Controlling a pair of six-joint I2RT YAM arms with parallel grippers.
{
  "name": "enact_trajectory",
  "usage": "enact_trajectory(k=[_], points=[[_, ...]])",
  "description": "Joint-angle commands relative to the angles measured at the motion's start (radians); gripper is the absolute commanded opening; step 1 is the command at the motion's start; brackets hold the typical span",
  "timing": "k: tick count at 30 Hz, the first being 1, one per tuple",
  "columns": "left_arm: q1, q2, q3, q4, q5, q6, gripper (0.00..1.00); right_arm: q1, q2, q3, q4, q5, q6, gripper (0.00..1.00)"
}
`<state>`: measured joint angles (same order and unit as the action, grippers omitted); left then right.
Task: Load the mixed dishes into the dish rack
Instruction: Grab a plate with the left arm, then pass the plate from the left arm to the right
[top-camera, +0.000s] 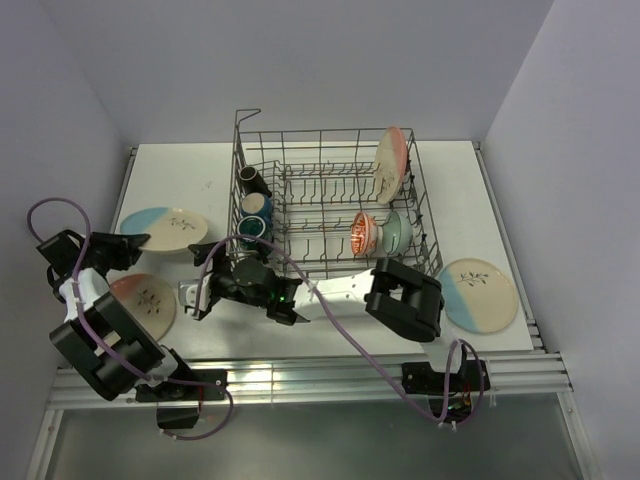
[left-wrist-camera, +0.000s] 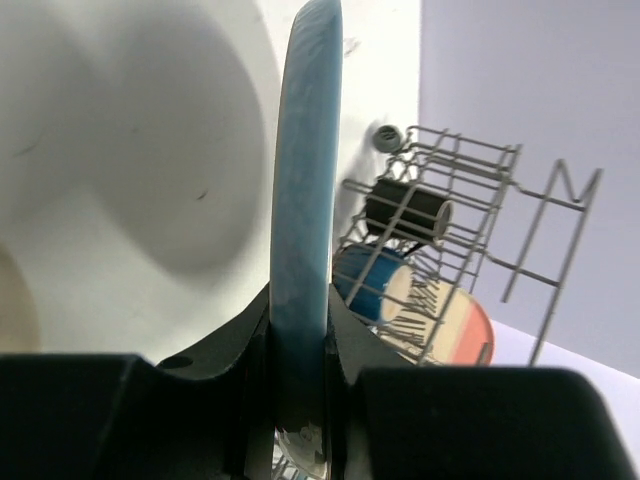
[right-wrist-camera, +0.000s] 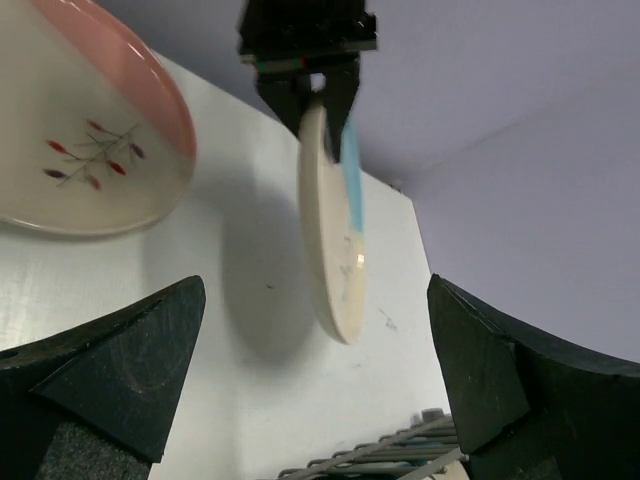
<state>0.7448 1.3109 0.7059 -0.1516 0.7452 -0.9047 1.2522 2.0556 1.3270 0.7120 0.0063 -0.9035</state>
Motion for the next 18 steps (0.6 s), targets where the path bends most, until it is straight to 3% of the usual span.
enact_trajectory(k=[1, 10, 18], points=[[0.005, -0.068, 0.078, 0.142, 0.114, -0.092, 0.00, 0.001, -0.112, -0.052, 0.057, -0.089, 0.043, 1.00], [0.005, -0.073, 0.089, 0.250, 0.132, -0.181, 0.00, 0.007, -0.221, -0.043, -0.181, -0.291, 0.124, 1.00], [0.004, -0.068, 0.098, 0.288, 0.144, -0.211, 0.00, -0.002, -0.245, -0.052, -0.321, -0.543, 0.017, 1.00]])
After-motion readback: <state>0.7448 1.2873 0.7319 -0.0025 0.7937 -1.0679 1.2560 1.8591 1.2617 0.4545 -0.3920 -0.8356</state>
